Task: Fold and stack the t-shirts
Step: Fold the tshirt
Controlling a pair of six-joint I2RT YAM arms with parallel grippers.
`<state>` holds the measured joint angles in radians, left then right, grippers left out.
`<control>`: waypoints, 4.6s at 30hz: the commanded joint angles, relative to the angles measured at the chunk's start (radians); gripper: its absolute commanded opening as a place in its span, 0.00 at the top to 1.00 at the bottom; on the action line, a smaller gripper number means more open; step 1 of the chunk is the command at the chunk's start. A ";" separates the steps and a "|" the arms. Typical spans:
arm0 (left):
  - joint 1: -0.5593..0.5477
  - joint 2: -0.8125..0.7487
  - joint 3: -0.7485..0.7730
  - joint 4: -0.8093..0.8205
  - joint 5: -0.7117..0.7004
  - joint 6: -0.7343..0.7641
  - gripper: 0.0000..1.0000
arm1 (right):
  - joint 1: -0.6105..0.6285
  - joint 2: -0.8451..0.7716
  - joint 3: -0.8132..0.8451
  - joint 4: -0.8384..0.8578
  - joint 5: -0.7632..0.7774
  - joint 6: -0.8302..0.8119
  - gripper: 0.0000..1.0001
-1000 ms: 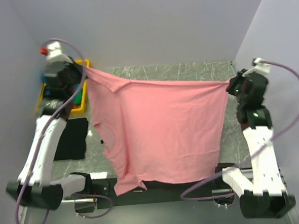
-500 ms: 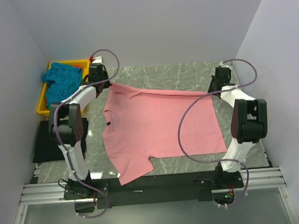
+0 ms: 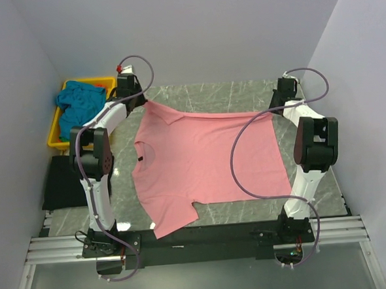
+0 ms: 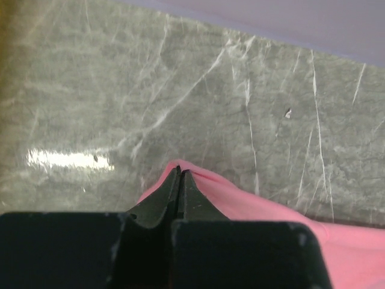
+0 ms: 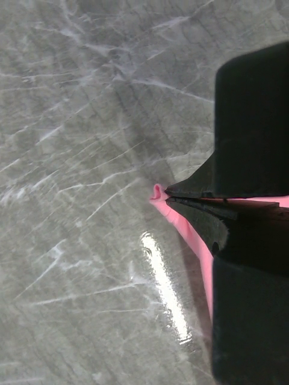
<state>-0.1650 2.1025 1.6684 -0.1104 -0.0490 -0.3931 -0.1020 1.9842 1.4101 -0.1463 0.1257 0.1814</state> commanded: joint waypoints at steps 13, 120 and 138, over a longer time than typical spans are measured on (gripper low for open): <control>0.010 -0.229 -0.093 -0.238 -0.023 -0.179 0.99 | -0.018 -0.068 0.004 -0.110 -0.044 0.102 1.00; 0.038 -0.628 -0.607 -0.420 0.201 -0.303 0.99 | -0.016 -0.191 -0.218 -0.294 0.026 0.217 0.69; -0.022 -0.680 -0.616 -0.462 0.218 -0.354 0.97 | 0.039 -0.305 -0.206 -0.292 -0.004 0.236 0.32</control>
<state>-0.1642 1.4696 1.0443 -0.5652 0.1608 -0.7219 -0.0746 1.7355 1.1748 -0.4503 0.1299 0.4076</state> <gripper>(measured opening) 0.032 0.683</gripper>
